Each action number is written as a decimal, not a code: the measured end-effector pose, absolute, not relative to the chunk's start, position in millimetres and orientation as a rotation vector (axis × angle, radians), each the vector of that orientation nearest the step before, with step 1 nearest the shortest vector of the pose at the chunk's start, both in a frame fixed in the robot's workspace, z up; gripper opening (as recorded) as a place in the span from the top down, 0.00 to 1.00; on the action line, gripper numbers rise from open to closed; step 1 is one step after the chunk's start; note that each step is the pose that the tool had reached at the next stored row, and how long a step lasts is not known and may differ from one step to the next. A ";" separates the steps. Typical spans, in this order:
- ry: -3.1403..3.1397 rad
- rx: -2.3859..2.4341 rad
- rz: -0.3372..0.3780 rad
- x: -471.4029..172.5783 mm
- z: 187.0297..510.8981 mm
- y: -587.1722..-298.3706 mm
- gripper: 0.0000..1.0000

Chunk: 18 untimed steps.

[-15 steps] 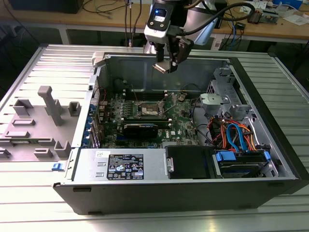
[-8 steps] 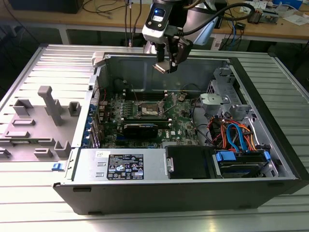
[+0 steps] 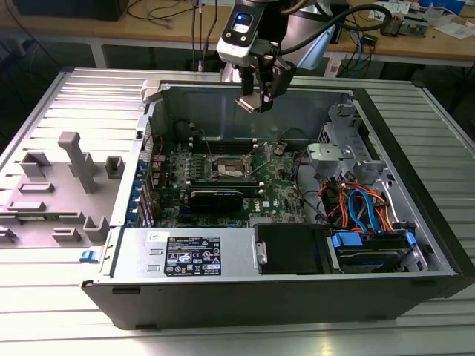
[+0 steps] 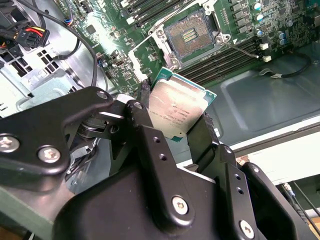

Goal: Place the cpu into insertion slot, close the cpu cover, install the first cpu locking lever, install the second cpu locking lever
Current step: 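Place the cpu into insertion slot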

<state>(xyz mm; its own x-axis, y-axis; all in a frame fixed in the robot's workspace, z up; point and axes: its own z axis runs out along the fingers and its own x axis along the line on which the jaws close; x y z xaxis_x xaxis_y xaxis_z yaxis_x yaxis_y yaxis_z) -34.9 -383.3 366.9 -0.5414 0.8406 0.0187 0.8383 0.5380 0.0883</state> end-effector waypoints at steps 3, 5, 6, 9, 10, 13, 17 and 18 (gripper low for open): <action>2.732 1.492 0.135 -34.9 366.9 -383.3 0.45; 2.732 1.492 0.135 -34.9 366.9 -383.3 0.45; 2.732 1.492 0.135 -34.9 366.9 -383.3 0.45; 2.729 1.496 0.135 -34.9 366.9 -383.3 0.45; 2.726 1.502 0.135 -34.9 366.9 -383.3 0.45; 2.700 1.545 0.134 -34.8 366.3 -383.3 0.45; 2.677 1.582 0.133 -34.7 365.4 -383.3 0.45; 2.674 1.587 0.132 -34.7 365.1 -383.2 0.45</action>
<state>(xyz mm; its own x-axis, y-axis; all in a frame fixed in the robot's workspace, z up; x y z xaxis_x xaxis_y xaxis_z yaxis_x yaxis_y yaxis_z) -34.7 -383.2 365.1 -0.4798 0.8772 0.0182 0.8747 0.4766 0.0880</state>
